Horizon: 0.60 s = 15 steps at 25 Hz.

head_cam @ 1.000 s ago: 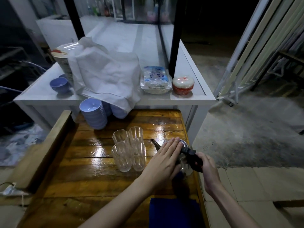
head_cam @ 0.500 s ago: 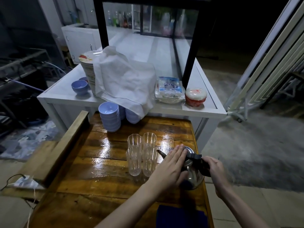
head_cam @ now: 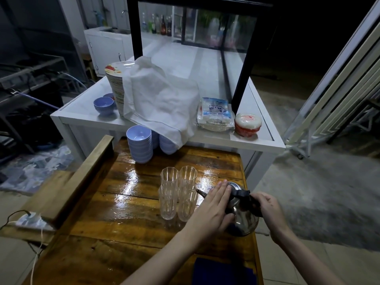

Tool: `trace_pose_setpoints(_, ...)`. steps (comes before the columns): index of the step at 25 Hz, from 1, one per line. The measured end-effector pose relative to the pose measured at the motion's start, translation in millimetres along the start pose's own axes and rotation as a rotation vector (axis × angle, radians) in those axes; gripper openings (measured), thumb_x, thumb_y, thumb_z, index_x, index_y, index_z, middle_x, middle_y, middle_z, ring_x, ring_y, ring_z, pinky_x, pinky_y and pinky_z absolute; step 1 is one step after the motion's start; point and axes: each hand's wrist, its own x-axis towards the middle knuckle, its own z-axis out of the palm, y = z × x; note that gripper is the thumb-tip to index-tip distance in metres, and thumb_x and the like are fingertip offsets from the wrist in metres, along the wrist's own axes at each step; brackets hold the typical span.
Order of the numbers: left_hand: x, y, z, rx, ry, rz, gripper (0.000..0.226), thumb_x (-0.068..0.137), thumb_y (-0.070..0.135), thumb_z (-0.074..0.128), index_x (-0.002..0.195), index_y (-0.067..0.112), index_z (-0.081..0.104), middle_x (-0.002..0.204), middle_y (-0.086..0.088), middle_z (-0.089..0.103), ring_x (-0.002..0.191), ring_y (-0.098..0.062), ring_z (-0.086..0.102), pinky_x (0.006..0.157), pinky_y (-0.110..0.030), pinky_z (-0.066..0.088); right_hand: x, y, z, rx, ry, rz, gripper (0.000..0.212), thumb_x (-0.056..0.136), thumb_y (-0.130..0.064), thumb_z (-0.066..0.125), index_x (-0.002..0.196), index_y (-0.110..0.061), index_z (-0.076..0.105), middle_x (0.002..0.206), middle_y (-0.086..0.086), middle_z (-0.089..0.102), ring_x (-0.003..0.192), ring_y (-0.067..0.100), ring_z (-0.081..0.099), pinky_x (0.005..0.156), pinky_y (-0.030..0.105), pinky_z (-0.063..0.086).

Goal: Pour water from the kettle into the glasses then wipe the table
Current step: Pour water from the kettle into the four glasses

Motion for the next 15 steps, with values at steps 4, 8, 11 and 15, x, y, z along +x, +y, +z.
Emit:
trace_pose_setpoints(4, -1.4, -1.9, 3.6, -0.017, 0.030, -0.004, 0.077, 0.092, 0.057, 0.013, 0.152, 0.011, -0.002, 0.161, -0.004, -0.010, 0.146, -0.011, -0.016, 0.111, -0.019, -0.020, 5.0, -3.6, 0.9, -0.007, -0.006, 0.011, 0.030, 0.098, -0.016, 0.052, 0.080, 0.000, 0.070, 0.067, 0.005, 0.064, 0.066, 0.014, 0.059, 0.059, 0.027, 0.047)
trace_pose_setpoints(8, -2.2, -4.3, 4.8, -0.082, 0.052, -0.010, 0.068, 0.100, 0.042, 0.027, 0.152, 0.009, -0.002, 0.160, -0.005, -0.010, 0.146, -0.011, -0.016, 0.112, -0.017, -0.019, 6.1, -3.9, 3.2, -0.048, -0.032, -0.005, 0.032, 0.098, -0.017, 0.051, 0.077, 0.000, 0.069, 0.066, 0.005, 0.060, 0.067, 0.016, 0.055, 0.062, 0.031, 0.045)
trace_pose_setpoints(11, -2.1, -5.8, 4.3, -0.091, 0.065, 0.003, 0.066, 0.100, 0.037, 0.028, 0.152, 0.010, -0.002, 0.160, -0.005, -0.011, 0.146, -0.010, -0.016, 0.113, -0.017, -0.018, 5.5, -5.3, 3.2, -0.054, -0.031, -0.014, 0.032, 0.098, -0.017, 0.051, 0.077, 0.001, 0.068, 0.067, 0.006, 0.059, 0.067, 0.017, 0.054, 0.062, 0.032, 0.043)
trace_pose_setpoints(15, -1.2, -6.5, 4.6, -0.099, 0.061, 0.002, 0.066, 0.100, 0.038, 0.027, 0.152, 0.011, -0.004, 0.160, -0.004, -0.011, 0.146, -0.009, -0.017, 0.114, -0.017, -0.016, 6.9, -7.6, 1.6, -0.087, -0.017, -0.026, 0.032, 0.097, -0.019, 0.053, 0.075, -0.004, 0.071, 0.070, 0.010, 0.064, 0.070, 0.019, 0.058, 0.065, 0.036, 0.045)
